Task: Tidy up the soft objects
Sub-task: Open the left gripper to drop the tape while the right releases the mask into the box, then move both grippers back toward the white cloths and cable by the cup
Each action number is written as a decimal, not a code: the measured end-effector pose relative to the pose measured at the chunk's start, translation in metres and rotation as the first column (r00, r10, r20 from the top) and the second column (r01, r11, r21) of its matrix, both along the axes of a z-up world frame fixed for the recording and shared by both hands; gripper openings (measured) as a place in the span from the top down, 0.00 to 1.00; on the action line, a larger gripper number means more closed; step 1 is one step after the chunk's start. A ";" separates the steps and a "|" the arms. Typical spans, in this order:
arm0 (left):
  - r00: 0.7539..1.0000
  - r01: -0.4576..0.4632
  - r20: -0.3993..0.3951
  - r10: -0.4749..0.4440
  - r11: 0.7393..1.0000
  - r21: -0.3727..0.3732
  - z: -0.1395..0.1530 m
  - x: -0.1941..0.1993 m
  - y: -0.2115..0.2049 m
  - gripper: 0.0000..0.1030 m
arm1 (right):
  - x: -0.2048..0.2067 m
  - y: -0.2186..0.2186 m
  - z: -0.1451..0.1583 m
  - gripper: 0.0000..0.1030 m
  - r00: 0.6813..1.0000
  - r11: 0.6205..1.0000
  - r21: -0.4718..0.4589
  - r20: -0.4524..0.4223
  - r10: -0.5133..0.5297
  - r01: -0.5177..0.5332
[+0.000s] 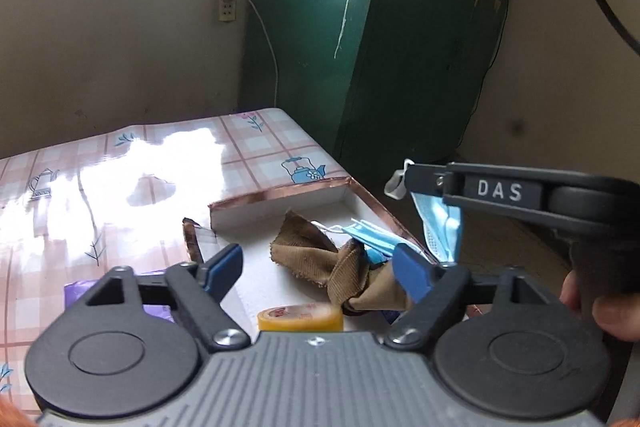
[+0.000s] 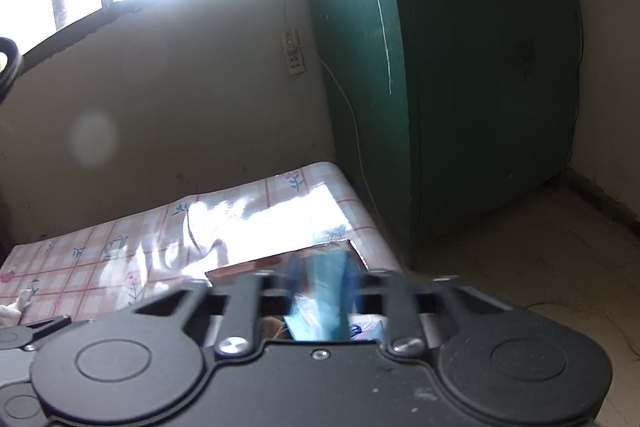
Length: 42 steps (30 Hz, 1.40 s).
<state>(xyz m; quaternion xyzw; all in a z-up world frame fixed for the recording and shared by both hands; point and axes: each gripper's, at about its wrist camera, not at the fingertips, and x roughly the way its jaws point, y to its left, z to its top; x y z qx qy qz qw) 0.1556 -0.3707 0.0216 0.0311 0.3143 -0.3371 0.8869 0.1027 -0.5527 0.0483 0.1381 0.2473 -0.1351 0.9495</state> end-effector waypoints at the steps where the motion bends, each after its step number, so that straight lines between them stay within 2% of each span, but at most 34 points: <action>1: 1.000 -0.004 0.004 0.004 1.000 -0.005 0.002 0.000 0.002 0.16 | -0.003 0.000 0.000 0.52 1.000 1.000 0.008 0.009 0.005 -0.005; 6: 0.998 -0.050 0.028 0.050 0.999 0.006 0.019 -0.009 0.016 0.13 | -0.019 0.009 0.011 0.52 0.999 1.000 0.019 0.044 0.015 -0.016; 10: 0.993 -0.097 0.071 0.095 0.995 0.020 0.035 -0.024 0.034 0.09 | -0.044 0.021 0.025 0.46 0.996 0.999 0.027 0.077 0.038 -0.040; 13: 0.986 -0.137 0.099 0.135 0.990 0.022 0.046 -0.037 0.052 0.09 | -0.062 0.038 0.034 0.44 0.995 0.999 0.003 0.083 0.049 -0.050; 16: 0.980 -0.176 0.100 0.171 0.984 0.040 0.051 -0.046 0.072 0.09 | -0.074 0.064 0.037 0.35 0.996 0.998 -0.043 0.073 0.052 -0.049; 19: 0.970 -0.226 0.105 0.219 0.972 0.059 0.052 -0.055 0.093 0.09 | -0.083 0.089 0.037 0.34 0.997 0.997 -0.070 0.064 0.040 -0.036; 28: 0.938 -0.341 0.090 0.335 0.938 0.066 0.050 -0.068 0.158 0.09 | -0.076 0.155 0.029 0.34 0.992 0.991 -0.043 0.018 0.126 -0.125; 42: 0.877 -0.478 0.092 0.471 0.876 0.068 0.056 -0.078 0.241 0.09 | -0.058 0.252 0.034 0.34 0.963 0.960 -0.071 -0.002 0.271 -0.270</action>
